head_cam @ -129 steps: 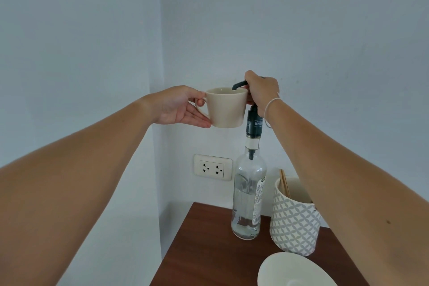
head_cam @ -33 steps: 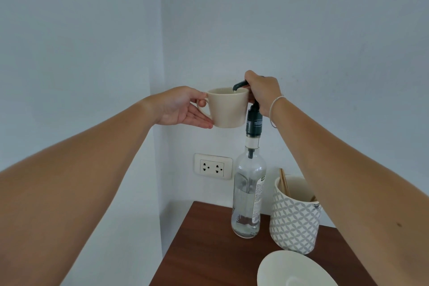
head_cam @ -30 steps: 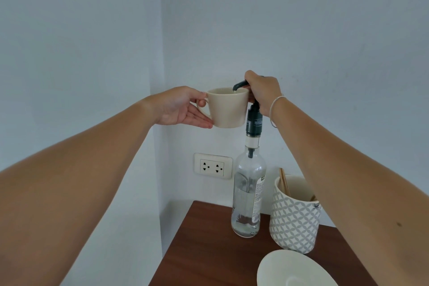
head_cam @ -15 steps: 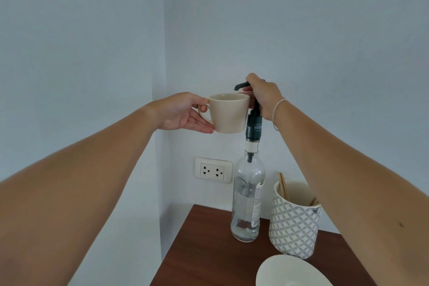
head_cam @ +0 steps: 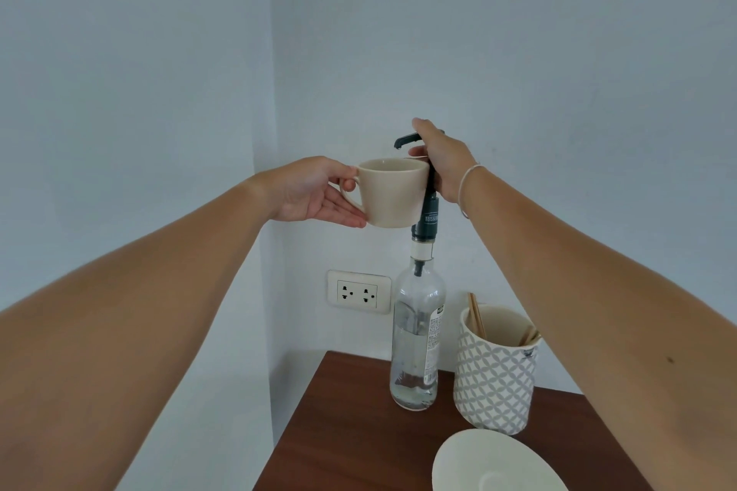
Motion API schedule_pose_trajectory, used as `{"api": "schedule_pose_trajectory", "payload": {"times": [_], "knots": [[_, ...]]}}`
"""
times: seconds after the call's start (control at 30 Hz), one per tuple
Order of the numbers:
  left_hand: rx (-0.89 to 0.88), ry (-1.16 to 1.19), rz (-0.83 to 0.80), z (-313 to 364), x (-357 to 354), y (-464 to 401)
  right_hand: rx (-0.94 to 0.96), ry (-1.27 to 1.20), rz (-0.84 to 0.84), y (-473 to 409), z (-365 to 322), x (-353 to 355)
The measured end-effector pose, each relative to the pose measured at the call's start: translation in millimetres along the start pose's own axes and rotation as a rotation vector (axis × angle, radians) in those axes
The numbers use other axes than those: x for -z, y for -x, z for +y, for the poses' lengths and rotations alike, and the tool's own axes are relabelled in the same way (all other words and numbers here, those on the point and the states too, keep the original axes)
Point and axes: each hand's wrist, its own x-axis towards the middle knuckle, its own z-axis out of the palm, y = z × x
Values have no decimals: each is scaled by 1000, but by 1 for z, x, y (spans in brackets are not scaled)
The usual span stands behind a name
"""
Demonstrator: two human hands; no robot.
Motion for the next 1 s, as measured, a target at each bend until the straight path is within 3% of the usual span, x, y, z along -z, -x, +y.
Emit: {"api": "schedule_pose_trajectory", "payload": {"times": [0.23,0.43,0.6,0.77,1.0], "knots": [[-5,-6,-15,1,-4,5,48,-43,24,14,6,12],[-4,15,-27,-4,-10,15,127,4,171,40,22,32],[18,36,-53,-19,-18,22,182,-97,35,75,57,45],[57,57,-84,-41,-30,23,108,-105,-130,98,92,55],[117,85,-125,-76,-50,24,128,-76,-237,126,122,63]]}}
